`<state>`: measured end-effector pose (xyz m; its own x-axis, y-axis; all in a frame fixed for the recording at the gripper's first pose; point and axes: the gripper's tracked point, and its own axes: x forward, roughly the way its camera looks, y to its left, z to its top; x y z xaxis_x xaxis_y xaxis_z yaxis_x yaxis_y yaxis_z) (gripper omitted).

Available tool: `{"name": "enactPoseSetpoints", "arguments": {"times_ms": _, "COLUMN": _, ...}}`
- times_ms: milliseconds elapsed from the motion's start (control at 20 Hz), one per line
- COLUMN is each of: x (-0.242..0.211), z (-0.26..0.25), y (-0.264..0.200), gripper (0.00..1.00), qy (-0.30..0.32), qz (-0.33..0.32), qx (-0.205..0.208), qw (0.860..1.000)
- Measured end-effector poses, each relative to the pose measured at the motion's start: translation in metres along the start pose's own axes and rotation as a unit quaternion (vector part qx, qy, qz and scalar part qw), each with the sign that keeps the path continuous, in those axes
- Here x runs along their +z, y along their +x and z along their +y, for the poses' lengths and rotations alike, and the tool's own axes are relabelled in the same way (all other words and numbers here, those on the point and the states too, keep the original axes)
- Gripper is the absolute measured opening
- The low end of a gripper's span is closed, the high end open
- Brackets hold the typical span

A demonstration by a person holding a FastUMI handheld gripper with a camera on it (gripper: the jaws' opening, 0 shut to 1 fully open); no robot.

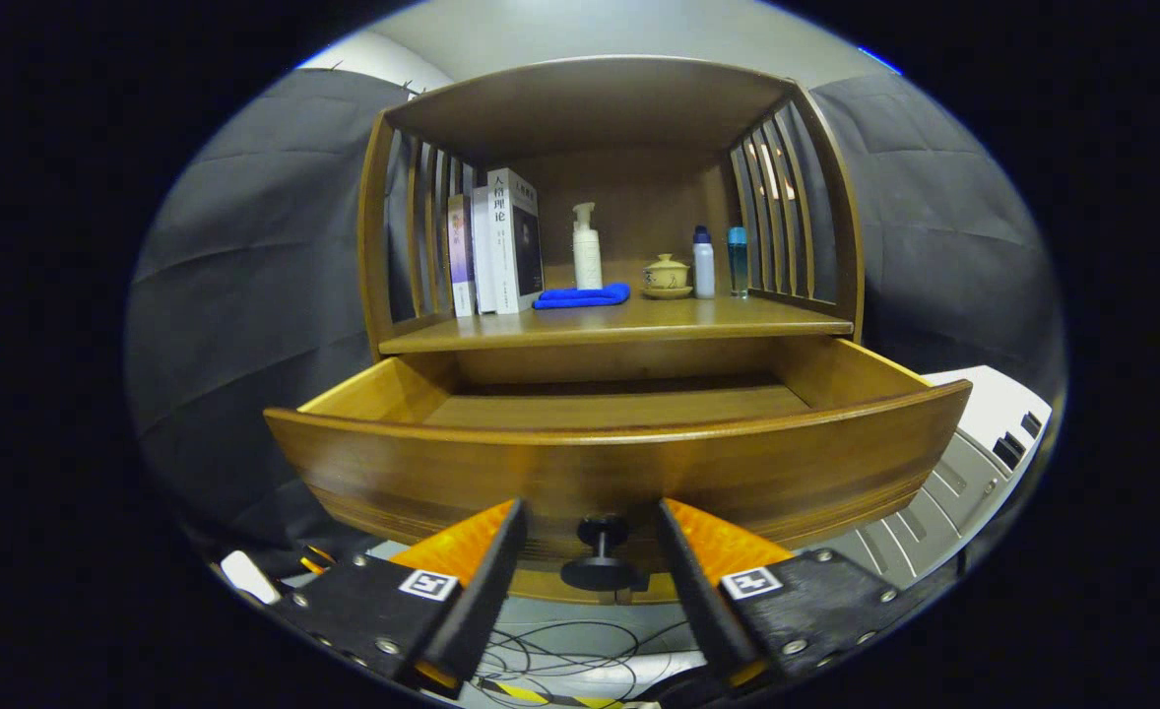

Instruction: Pull open the drawer, take out the items inside it, and place them on the countertop above the cabinet.

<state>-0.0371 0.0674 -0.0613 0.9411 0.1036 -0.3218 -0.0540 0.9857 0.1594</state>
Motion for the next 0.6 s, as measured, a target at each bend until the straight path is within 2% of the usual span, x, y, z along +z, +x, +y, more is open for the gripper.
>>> {"name": "enactPoseSetpoints", "arguments": {"times_ms": 100, "x": 0.022, "z": 0.002, "y": -0.004, "gripper": 0.93, "qy": -0.007, "qz": -0.024, "qx": 0.001, "qw": 1.0}}
{"name": "enactPoseSetpoints", "arguments": {"times_ms": 300, "x": 0.056, "z": 0.002, "y": -0.007, "gripper": 0.93, "qy": -0.015, "qz": -0.047, "qx": -0.009, "qw": 0.999}}
{"name": "enactPoseSetpoints", "arguments": {"times_ms": 400, "x": 0.072, "z": -0.002, "y": 0.002, "gripper": 0.93, "qy": -0.008, "qz": -0.048, "qx": -0.028, "qw": 0.998}}
{"name": "enactPoseSetpoints", "arguments": {"times_ms": 600, "x": 0.079, "z": -0.024, "y": 0.03, "gripper": 0.94, "qy": 0.005, "qz": 0.009, "qx": -0.081, "qw": 0.997}}
